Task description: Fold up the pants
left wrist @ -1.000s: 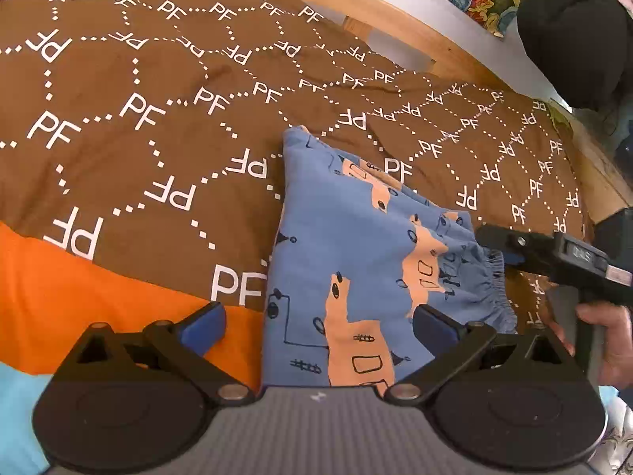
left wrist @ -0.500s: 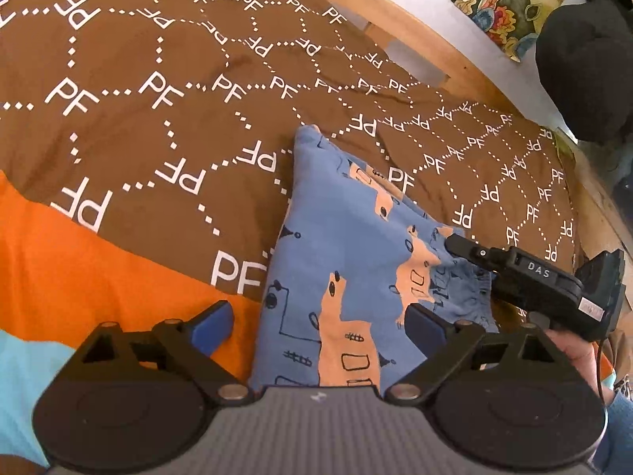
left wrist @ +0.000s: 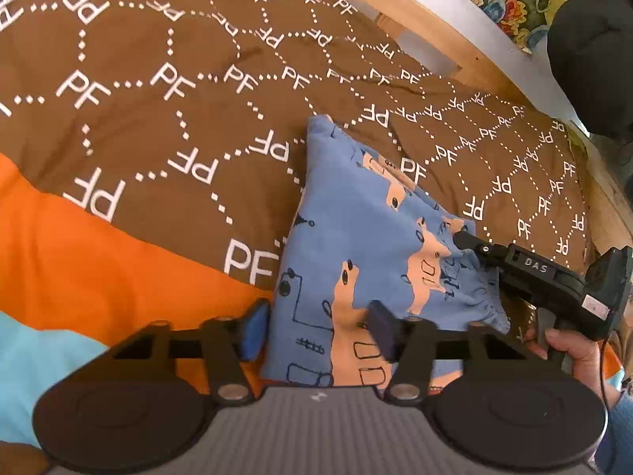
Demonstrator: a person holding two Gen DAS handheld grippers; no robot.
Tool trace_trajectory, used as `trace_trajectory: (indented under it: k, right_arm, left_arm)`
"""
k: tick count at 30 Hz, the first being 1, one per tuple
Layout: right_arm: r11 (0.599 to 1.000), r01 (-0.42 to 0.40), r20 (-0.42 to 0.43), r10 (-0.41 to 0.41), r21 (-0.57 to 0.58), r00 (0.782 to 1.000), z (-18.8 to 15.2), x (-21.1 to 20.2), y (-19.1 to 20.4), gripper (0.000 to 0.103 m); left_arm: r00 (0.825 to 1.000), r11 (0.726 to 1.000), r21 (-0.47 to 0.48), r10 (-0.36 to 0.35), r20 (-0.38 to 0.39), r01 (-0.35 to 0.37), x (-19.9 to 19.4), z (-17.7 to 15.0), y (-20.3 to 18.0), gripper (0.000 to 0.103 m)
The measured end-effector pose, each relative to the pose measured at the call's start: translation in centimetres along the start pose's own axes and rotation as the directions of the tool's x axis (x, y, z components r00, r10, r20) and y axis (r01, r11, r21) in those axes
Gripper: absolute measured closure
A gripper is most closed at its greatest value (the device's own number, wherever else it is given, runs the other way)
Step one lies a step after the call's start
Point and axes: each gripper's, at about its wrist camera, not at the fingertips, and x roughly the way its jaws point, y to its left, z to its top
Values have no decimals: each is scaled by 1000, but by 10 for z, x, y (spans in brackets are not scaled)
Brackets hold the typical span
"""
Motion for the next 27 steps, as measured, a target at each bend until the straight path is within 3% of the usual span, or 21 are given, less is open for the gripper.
trace_trajectory:
  k: [7, 13, 18, 27]
  right_arm:
    - [984, 107, 69, -98, -139, 993, -14, -4, 23, 87]
    - [917, 238, 167, -193, -319, 967, -28, -7, 58, 92]
    - [879, 299, 230, -224, -373, 947, -32, -17, 74, 93]
    - [887, 299, 275, -207, -353, 939, -35, -41, 86, 93]
  left_arm:
    - [1000, 1000, -12, 17, 3, -17, -1, 0, 3, 70]
    - [998, 997, 56, 52, 19, -53, -3, -1, -6, 82]
    - [997, 992, 104, 63, 39, -67, -5, -3, -13, 85]
    - [998, 994, 99, 47, 52, -52, -14, -2, -13, 87]
